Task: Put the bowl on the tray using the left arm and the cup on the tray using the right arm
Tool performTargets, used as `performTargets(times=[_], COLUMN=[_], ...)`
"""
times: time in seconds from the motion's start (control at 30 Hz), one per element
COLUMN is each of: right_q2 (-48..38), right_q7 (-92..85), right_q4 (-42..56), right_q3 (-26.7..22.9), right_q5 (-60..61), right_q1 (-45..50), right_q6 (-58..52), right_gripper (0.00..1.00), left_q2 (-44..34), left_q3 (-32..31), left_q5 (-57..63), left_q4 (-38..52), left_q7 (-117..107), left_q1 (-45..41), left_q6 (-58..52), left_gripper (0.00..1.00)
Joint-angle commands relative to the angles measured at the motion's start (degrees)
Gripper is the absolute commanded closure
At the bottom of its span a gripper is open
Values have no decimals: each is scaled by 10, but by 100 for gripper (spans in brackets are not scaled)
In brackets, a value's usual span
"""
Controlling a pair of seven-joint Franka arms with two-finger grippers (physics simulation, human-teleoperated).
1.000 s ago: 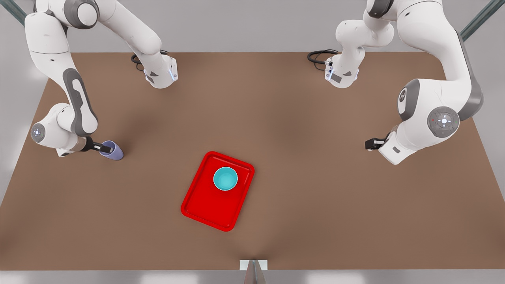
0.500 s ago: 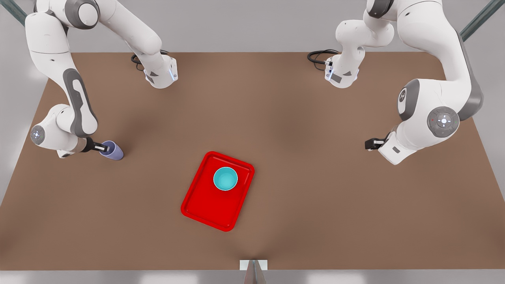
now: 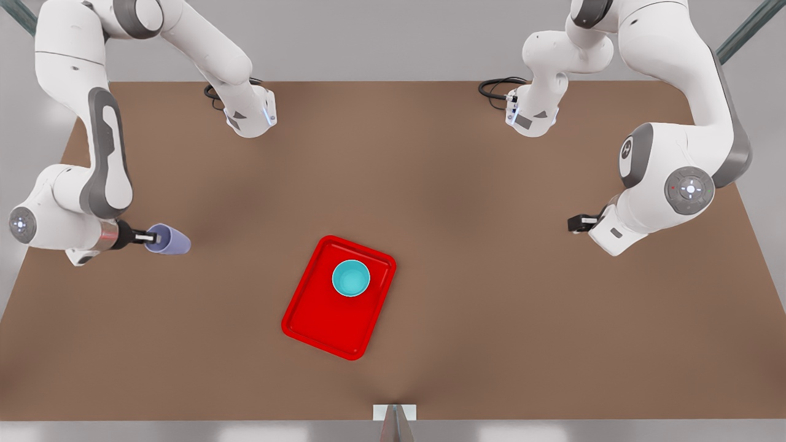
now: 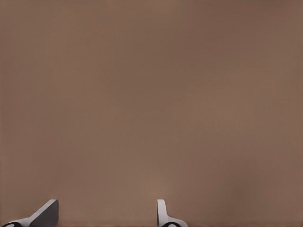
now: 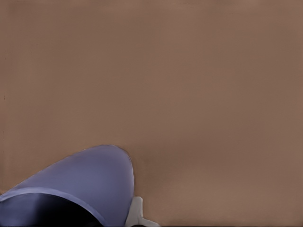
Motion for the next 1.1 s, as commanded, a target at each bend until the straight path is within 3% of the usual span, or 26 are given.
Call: performTargets(times=[0.0, 0.07, 0.37, 0.53, 0.57, 0.63, 0.87, 1.07], right_q2=[0, 1, 11, 134, 153, 161, 237, 257], right_q7=[1, 50, 273, 396, 409, 406, 408, 406], right_q4=[8, 49, 143, 252, 268, 276, 362, 384], right_q3=[9, 38, 36, 29, 28, -21, -35, -90], right_q5=[-4, -27, -73, -124, -128, -138, -137, -136], right_q1=[0, 34, 284, 404, 412, 449, 461, 510], right_q6=[-3, -32, -49, -6, 0, 32, 35, 36], right_gripper=[79, 79, 79, 79, 79, 79, 79, 79], left_q2=[0, 0, 2, 2, 2, 2, 2, 2], left_q3=[0, 2, 10, 10, 10, 10, 10, 10], left_q5=[0, -6, -9, -9, -9, -9, -9, -9], left_q4=[0, 0, 0, 0, 0, 0, 0, 0], left_q7=[0, 0, 2, 2, 2, 2, 2, 2], left_q1=[0, 0, 4, 4, 4, 3, 3, 3], left_q6=[0, 0, 2, 2, 2, 2, 1, 1], left_gripper=[0, 0, 0, 0, 0, 0, 0, 0])
